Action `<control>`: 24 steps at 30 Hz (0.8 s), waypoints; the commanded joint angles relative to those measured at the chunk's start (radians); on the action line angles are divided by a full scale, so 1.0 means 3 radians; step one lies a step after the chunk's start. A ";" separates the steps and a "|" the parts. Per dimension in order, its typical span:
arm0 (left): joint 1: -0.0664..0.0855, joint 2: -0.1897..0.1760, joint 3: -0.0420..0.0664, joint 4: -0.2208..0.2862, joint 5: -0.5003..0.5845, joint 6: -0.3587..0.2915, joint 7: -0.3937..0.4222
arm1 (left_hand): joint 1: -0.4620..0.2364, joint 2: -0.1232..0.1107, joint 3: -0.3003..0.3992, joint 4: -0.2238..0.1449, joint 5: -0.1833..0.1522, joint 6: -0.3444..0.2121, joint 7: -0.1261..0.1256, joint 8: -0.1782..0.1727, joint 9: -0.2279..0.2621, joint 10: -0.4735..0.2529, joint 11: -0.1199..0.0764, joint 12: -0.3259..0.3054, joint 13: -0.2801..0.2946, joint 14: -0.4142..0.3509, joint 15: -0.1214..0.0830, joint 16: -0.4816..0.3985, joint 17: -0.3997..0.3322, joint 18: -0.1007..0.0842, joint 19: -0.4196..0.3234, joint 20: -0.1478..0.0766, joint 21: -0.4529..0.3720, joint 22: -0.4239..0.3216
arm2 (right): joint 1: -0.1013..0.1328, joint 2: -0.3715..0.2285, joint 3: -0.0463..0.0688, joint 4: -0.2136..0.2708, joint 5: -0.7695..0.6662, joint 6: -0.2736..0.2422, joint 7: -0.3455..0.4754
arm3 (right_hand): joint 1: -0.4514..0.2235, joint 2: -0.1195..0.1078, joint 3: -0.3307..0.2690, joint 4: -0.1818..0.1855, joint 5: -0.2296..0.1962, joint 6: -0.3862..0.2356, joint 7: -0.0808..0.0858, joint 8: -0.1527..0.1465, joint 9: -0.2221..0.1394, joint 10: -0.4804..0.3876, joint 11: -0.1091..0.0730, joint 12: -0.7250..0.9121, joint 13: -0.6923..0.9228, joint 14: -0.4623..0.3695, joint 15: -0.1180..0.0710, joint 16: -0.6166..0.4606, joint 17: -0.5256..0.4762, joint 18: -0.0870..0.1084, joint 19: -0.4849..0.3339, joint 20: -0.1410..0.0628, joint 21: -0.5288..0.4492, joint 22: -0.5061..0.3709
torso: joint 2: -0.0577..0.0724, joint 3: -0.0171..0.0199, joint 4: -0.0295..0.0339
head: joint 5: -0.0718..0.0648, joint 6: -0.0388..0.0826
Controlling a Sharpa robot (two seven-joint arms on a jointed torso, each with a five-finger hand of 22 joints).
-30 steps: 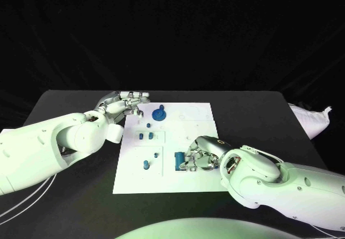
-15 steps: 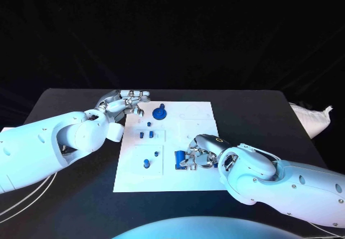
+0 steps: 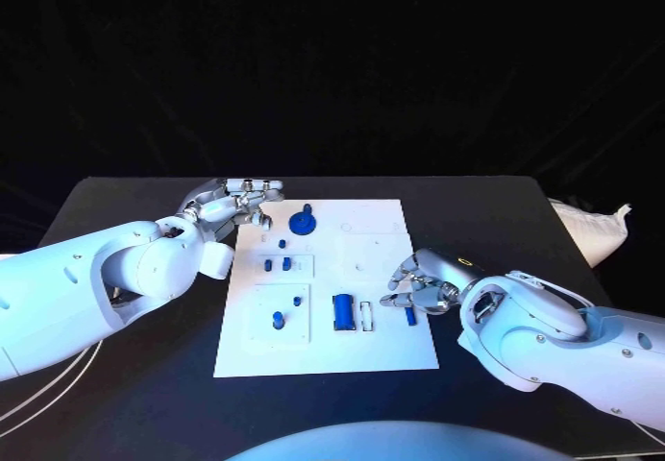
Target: Assemble the parts on the task board
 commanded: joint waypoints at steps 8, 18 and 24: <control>0.0000 0.0014 -0.0011 0.0020 -0.0012 0.0067 0.0012 | 0.0014 0.0012 -0.0006 -0.0022 -0.0011 -0.0023 -0.0002 0.0012 -0.0001 -0.0019 0.0005 0.0011 0.0005 -0.0016 0.0001 -0.0001 -0.0004 0.0039 -0.0014 -0.0005 -0.0007 -0.0003 | 0.0004 -0.0176 -0.0003 -0.0078 -0.0445 0.0446 -0.0047 | -0.0026 0.0029 0.0016 0.0069 0.0008 0.0136 -0.0021 -0.0035 -0.0036 -0.0052 -0.0005 -0.0120 -0.0080 0.0223 0.0015 -0.0007 0.0233 -0.0052 -0.0004 0.0035 -0.0027 -0.0013 | -0.0001 -0.0007 -0.0028 | -0.0037 0.0009; -0.0003 0.0018 -0.0014 0.0015 -0.0012 0.0073 0.0012 | 0.0014 0.0012 -0.0006 -0.0022 -0.0011 -0.0023 -0.0002 0.0012 -0.0001 -0.0019 0.0005 0.0011 0.0005 -0.0016 0.0001 -0.0001 -0.0004 0.0039 -0.0014 -0.0005 -0.0007 -0.0003 | -0.0054 -0.0137 -0.0010 -0.0153 -0.0520 0.0610 -0.0070 | -0.0152 0.0024 -0.0027 0.0198 0.0030 0.0239 -0.0044 -0.0070 -0.0065 -0.0006 -0.0023 -0.0080 -0.0041 0.0230 0.0000 0.0011 0.0265 -0.0056 0.0005 0.0023 -0.0017 0.0007 | -0.0002 -0.0006 -0.0012 | -0.0041 -0.0003; -0.0004 0.0017 -0.0014 0.0014 -0.0012 0.0075 0.0010 | 0.0014 0.0012 -0.0006 -0.0022 -0.0011 -0.0023 -0.0002 0.0012 -0.0001 -0.0019 0.0005 0.0011 0.0005 -0.0016 0.0001 -0.0001 -0.0004 0.0039 -0.0014 -0.0005 -0.0007 -0.0003 | -0.0080 -0.0062 -0.0013 -0.0200 -0.0515 0.0631 -0.0076 | -0.0182 0.0017 -0.0039 0.0231 0.0033 0.0255 -0.0049 -0.0079 -0.0070 0.0009 -0.0026 -0.0055 -0.0020 0.0233 -0.0003 0.0018 0.0275 -0.0058 0.0009 0.0021 -0.0011 0.0017 | -0.0001 -0.0008 -0.0018 | -0.0030 -0.0006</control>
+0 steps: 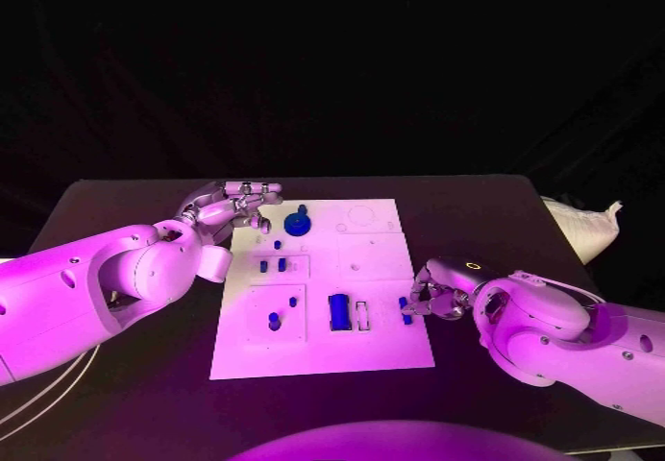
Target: Assemble the parts on the task board
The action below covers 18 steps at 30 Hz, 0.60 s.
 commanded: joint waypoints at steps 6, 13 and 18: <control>-0.0001 0.0011 0.0001 0.0004 -0.0012 0.0069 0.0007 | 0.0014 0.0012 -0.0006 -0.0022 -0.0011 -0.0022 -0.0002 0.0012 -0.0001 -0.0019 0.0005 0.0011 0.0005 -0.0016 0.0001 -0.0001 -0.0004 0.0039 -0.0014 -0.0005 -0.0007 -0.0004 | -0.0018 0.0097 -0.0003 -0.0051 -0.0112 0.0154 -0.0030 | 0.0003 0.0013 0.0021 0.0017 0.0059 0.0036 -0.0010 -0.0024 -0.0009 0.0028 -0.0007 0.0035 0.0018 0.0236 -0.0008 0.0027 0.0291 -0.0060 0.0026 0.0004 0.0010 0.0017 | 0.0001 -0.0001 0.0002 | 0.0006 0.0004; -0.0002 0.0014 0.0001 0.0002 -0.0022 0.0075 0.0002 | 0.0014 0.0012 -0.0006 -0.0022 -0.0011 -0.0022 -0.0002 0.0012 -0.0001 -0.0019 0.0005 0.0011 0.0005 -0.0016 0.0001 -0.0001 -0.0004 0.0039 -0.0014 -0.0005 -0.0007 -0.0004 | -0.0028 0.0169 -0.0007 -0.0083 -0.0173 0.0285 -0.0039 | 0.0039 0.0008 0.0033 0.0005 0.0076 0.0048 -0.0013 -0.0033 -0.0014 0.0032 -0.0011 0.0043 0.0029 0.0239 -0.0011 0.0036 0.0305 -0.0063 0.0032 0.0001 0.0020 0.0034 | 0.0002 -0.0002 0.0022 | -0.0002 -0.0012; -0.0002 0.0019 0.0002 0.0000 -0.0025 0.0081 0.0001 | 0.0014 0.0012 -0.0006 -0.0022 -0.0011 -0.0022 -0.0002 0.0012 -0.0001 -0.0019 0.0005 0.0011 0.0005 -0.0016 0.0001 -0.0001 -0.0004 0.0039 -0.0014 -0.0005 -0.0007 -0.0004 | -0.0052 0.0233 -0.0013 -0.0115 -0.0413 0.0445 -0.0046 | 0.0162 -0.0010 0.0069 -0.0066 -0.0007 0.0067 -0.0016 -0.0053 -0.0023 0.0033 -0.0015 0.0047 0.0040 0.0248 -0.0015 0.0069 0.0356 -0.0070 0.0044 -0.0004 0.0044 0.0073 | 0.0000 -0.0002 0.0016 | -0.0001 -0.0015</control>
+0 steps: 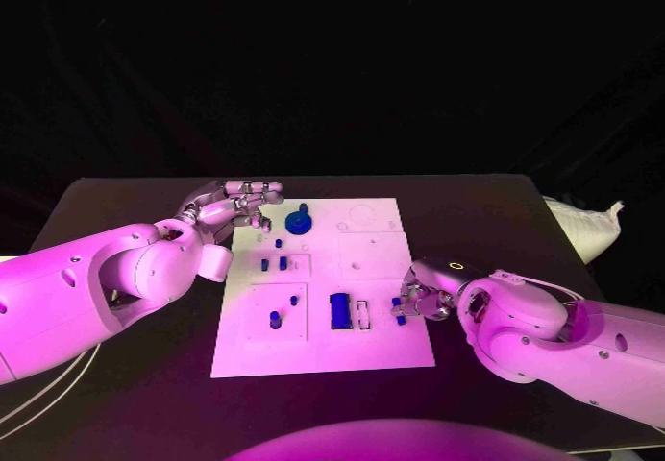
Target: Assemble the parts on the task board
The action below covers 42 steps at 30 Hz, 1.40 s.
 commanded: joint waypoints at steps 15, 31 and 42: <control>-0.0001 0.0016 0.0001 0.0000 -0.0025 0.0071 -0.0006 | 0.0000 0.0029 -0.0009 -0.0015 -0.0009 -0.0028 -0.0001 0.0018 -0.0001 -0.0032 0.0006 0.0024 0.0003 -0.0018 0.0003 0.0003 -0.0011 0.0038 -0.0012 -0.0003 -0.0013 -0.0007 | -0.0071 0.0181 -0.0121 -0.0076 -0.1047 0.0721 -0.0015 | 0.0245 -0.0013 0.0174 -0.0162 -0.0349 0.0078 -0.0003 -0.0080 -0.0047 0.0024 -0.0008 0.0005 0.0022 0.0256 -0.0017 0.0060 0.0420 -0.0076 0.0031 -0.0003 0.0059 0.0075 | -0.0002 0.0001 -0.0001 | 0.0025 -0.0004; -0.0003 0.0007 0.0001 0.0008 -0.0039 0.0086 -0.0031 | 0.0009 0.0033 -0.0004 -0.0024 -0.0008 -0.0032 -0.0002 0.0020 -0.0002 -0.0037 0.0005 0.0029 0.0003 -0.0019 0.0002 0.0004 -0.0014 0.0039 -0.0012 -0.0003 -0.0014 -0.0008 | -0.0077 0.0153 -0.0128 0.0012 -0.0149 -0.0412 -0.0015 | 0.0308 0.0148 0.0761 -0.0217 -0.0131 0.0103 -0.0019 -0.0160 -0.0077 0.0012 -0.0023 -0.0054 0.0011 0.0254 -0.0031 0.0056 0.0426 -0.0072 0.0026 -0.0021 0.0050 0.0064 | 0.0002 -0.0001 0.0002 | 0.0040 0.0008; -0.0004 0.0006 0.0001 0.0014 -0.0046 0.0086 -0.0041 | 0.0020 0.0033 0.0001 -0.0037 -0.0007 -0.0040 0.0000 0.0020 -0.0003 -0.0047 0.0007 0.0032 0.0001 -0.0023 0.0001 0.0004 -0.0018 0.0039 -0.0012 -0.0004 -0.0016 -0.0008 | -0.0075 0.0134 -0.0113 0.0120 0.0516 -0.0916 0.0008 | 0.0070 0.0017 0.0940 -0.0077 -0.0276 0.0103 0.0001 -0.0209 -0.0090 0.0015 -0.0005 -0.0081 0.0002 0.0255 -0.0015 0.0052 0.0427 -0.0070 0.0023 -0.0005 0.0043 0.0057 | 0.0000 -0.0001 0.0000 | 0.0055 0.0005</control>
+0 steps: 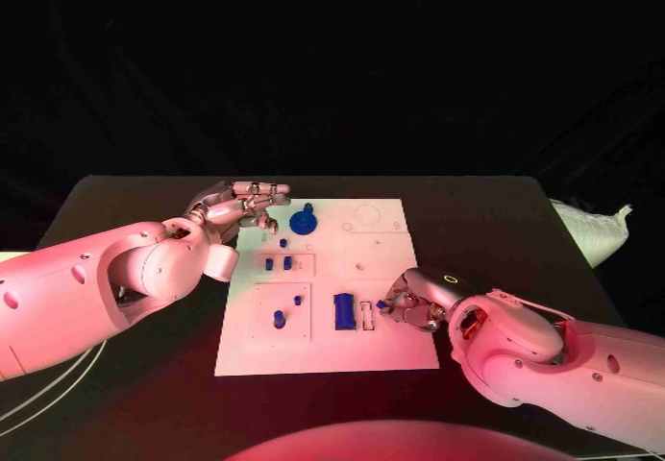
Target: Assemble the parts on the task board
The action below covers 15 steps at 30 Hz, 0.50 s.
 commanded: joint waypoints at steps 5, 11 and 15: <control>-0.0002 0.0003 0.0001 0.0010 -0.0019 0.0064 -0.0004 | 0.0010 0.0021 0.0001 -0.0020 -0.0007 -0.0017 0.0001 0.0020 -0.0003 -0.0025 0.0008 0.0016 0.0001 -0.0024 0.0001 0.0004 -0.0005 0.0039 -0.0012 -0.0004 -0.0016 -0.0005 | 0.0001 -0.0004 0.0021 0.0073 0.0622 -0.0422 0.0004 | -0.0169 -0.0074 0.0073 0.0078 -0.0115 0.0045 0.0012 -0.0019 0.0005 0.0018 0.0019 0.0027 0.0027 0.0249 0.0018 0.0011 0.0431 -0.0026 0.0016 0.0007 -0.0006 0.0010 | -0.0001 0.0003 0.0000 | 0.0034 0.0001; -0.0003 0.0005 0.0001 0.0013 -0.0023 0.0066 -0.0008 | 0.0010 0.0021 0.0001 -0.0020 -0.0007 -0.0017 0.0001 0.0020 -0.0003 -0.0025 0.0008 0.0016 0.0001 -0.0024 0.0001 0.0004 -0.0005 0.0039 -0.0012 -0.0004 -0.0016 -0.0005 | 0.0008 0.0015 0.0026 0.0067 0.0820 -0.0315 -0.0010 | -0.0248 -0.0130 0.0108 0.0116 -0.0002 0.0075 0.0003 -0.0017 0.0012 0.0018 0.0014 -0.0002 0.0011 0.0248 0.0014 0.0003 0.0422 -0.0024 0.0014 0.0005 -0.0011 0.0002 | -0.0001 -0.0003 0.0000 | 0.0042 0.0008; -0.0003 0.0005 0.0001 0.0014 -0.0024 0.0067 -0.0010 | 0.0010 0.0021 0.0001 -0.0020 -0.0007 -0.0017 0.0001 0.0020 -0.0003 -0.0025 0.0008 0.0016 0.0001 -0.0024 0.0001 0.0004 -0.0005 0.0039 -0.0012 -0.0004 -0.0016 -0.0005 | 0.0016 0.0033 0.0027 0.0043 0.0867 -0.0168 -0.0029 | -0.0310 -0.0152 0.0116 0.0148 0.0090 0.0106 -0.0005 -0.0005 0.0023 0.0020 0.0008 -0.0022 -0.0001 0.0247 0.0009 -0.0003 0.0414 -0.0023 0.0015 0.0001 -0.0013 0.0000 | -0.0003 -0.0005 0.0001 | 0.0046 -0.0001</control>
